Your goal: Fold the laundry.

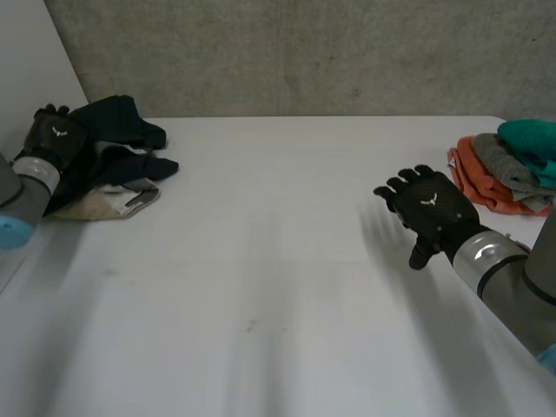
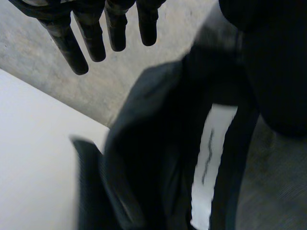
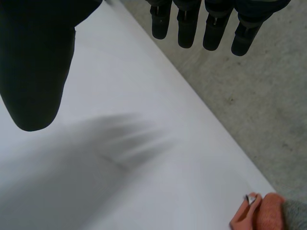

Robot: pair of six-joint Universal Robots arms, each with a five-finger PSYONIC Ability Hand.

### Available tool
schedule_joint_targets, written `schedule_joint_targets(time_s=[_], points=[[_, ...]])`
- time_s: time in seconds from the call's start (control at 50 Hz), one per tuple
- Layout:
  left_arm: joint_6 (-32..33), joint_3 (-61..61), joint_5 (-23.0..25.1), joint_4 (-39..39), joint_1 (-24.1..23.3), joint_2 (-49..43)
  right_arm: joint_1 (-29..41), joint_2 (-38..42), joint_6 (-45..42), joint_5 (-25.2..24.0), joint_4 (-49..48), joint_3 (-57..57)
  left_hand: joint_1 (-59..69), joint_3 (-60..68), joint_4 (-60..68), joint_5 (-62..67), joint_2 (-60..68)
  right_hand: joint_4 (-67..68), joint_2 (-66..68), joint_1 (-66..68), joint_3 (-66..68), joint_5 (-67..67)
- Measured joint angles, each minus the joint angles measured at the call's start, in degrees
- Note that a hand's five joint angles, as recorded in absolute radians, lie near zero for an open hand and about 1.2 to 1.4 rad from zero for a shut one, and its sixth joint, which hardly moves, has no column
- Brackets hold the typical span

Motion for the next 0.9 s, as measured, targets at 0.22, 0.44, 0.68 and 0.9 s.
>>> schedule_joint_targets(time_s=[0.22,0.44,0.68,0.9], points=[[-1.4,10.4,-5.1,0.0,-1.8,-4.6,-1.3,-1.1,-0.3,-0.1,-1.2,4.4,48.0,55.9,56.5,50.3,56.3,0.0,0.0,0.0,0.0,0.0],[-15.1,-8.3,-9.3,-0.5,-14.8,27.4,-3.0,-4.8,0.5,0.1,-1.3,4.4,52.8,56.0,56.8,54.4,56.5,0.0,0.0,0.0,0.0,0.0],[-25.8,-19.3,-11.0,-6.5,-40.5,32.5,-4.1,-7.5,3.5,0.5,-1.1,4.7,53.3,56.0,56.9,54.5,56.5,0.0,0.0,0.0,0.0,0.0],[-36.1,-13.7,-11.6,-6.7,-53.1,14.6,-11.1,-7.4,7.1,3.2,-1.0,4.2,13.3,15.1,14.9,13.8,15.1,0.0,0.0,0.0,0.0,0.0]])
